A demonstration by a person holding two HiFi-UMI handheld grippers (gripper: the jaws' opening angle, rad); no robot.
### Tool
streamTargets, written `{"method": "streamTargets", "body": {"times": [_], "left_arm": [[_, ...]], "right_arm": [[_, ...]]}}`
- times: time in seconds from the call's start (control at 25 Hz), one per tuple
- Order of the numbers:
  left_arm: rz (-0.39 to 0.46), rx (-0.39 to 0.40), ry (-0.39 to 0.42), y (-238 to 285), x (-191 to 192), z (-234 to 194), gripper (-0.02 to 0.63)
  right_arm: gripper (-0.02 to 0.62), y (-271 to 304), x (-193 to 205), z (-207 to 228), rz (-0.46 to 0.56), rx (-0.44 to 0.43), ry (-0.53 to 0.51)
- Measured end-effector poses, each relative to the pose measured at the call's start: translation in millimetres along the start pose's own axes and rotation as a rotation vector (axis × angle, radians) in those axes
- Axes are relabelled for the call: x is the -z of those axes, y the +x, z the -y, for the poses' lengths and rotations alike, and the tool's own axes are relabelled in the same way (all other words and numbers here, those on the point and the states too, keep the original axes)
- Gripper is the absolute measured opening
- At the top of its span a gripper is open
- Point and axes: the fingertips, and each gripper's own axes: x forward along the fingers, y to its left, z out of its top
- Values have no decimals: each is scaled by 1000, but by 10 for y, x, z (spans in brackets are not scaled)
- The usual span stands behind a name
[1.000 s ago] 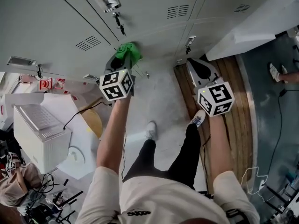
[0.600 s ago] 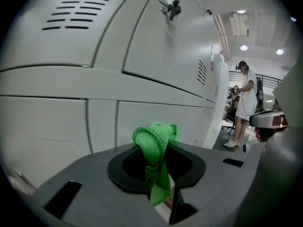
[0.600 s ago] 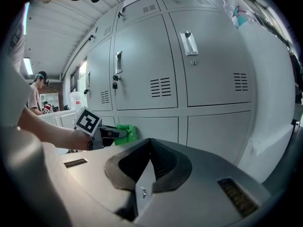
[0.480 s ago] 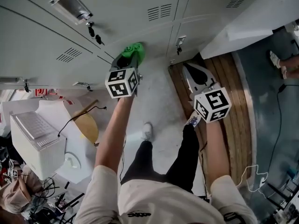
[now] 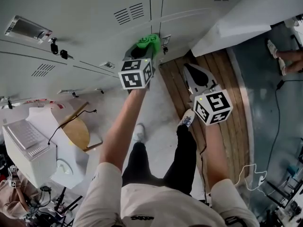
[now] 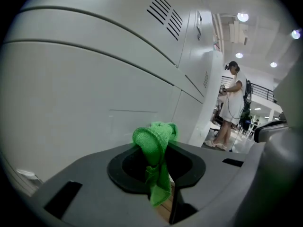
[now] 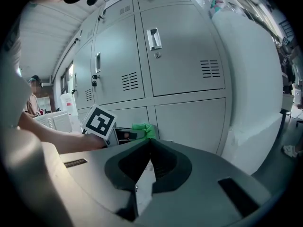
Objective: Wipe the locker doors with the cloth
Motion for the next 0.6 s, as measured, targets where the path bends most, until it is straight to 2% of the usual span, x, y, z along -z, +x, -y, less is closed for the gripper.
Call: {"method": "streamTargets", "body": {"times": [0.28,0.48,0.6], "left_arm": [[-8,-8,-22,94,212,-59,91],[-43,-57,-3,-163,438,-474,91],[-60,-101,-26,-377,579,-760,91]], "right_arm": [[9,45,135,-48,-26,-10,-15],[8,246,218,-256,-40,-28,-10],[9,369,242,-452,-45,-54,-10]]}}
